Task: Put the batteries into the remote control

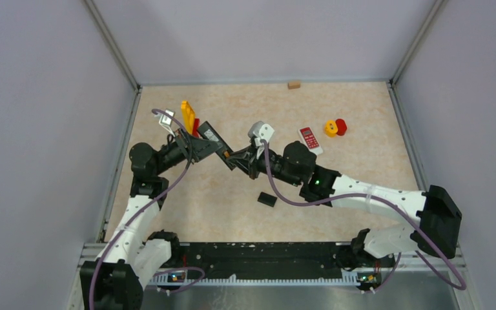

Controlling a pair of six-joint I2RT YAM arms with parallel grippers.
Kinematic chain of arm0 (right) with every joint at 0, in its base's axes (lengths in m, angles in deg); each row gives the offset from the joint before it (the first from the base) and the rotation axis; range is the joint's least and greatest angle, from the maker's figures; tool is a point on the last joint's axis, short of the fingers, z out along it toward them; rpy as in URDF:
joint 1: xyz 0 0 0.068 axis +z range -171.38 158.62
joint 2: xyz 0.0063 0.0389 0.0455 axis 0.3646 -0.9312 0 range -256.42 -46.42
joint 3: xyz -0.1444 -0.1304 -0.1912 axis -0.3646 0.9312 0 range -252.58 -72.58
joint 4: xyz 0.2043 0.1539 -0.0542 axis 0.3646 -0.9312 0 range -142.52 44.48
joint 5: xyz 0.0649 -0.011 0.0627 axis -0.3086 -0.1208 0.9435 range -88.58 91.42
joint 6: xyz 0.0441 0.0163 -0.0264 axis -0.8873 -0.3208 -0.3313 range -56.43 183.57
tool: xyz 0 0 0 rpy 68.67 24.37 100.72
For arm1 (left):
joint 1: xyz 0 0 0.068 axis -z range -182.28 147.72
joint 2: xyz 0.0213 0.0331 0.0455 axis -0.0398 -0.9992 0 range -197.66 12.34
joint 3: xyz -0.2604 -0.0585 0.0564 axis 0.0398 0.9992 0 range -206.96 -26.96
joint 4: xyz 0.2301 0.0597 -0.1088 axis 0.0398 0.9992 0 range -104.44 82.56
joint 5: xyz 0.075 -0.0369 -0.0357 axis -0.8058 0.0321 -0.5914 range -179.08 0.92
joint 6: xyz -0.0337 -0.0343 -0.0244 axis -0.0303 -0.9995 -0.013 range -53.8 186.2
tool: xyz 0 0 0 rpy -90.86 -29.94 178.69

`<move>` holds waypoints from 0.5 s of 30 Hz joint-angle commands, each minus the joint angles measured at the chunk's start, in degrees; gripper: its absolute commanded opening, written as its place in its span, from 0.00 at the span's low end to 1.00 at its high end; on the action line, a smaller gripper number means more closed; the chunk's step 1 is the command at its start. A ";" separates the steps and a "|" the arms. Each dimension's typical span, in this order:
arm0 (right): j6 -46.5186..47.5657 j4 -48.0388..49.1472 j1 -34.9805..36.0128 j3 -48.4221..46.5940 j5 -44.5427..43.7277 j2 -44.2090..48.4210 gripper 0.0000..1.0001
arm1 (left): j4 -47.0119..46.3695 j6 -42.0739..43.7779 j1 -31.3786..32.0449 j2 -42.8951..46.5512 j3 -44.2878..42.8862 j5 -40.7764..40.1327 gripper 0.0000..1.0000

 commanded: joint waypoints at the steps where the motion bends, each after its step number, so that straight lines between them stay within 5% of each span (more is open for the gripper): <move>1: 0.73 3.34 0.53 -1.95 -0.55 -0.90 0.00 | -3.33 -0.14 0.16 0.83 -2.49 0.73 0.00; 15: 0.88 -2.93 0.49 -2.43 3.82 -0.47 0.07 | -5.19 -1.69 0.16 1.54 -2.31 0.08 0.00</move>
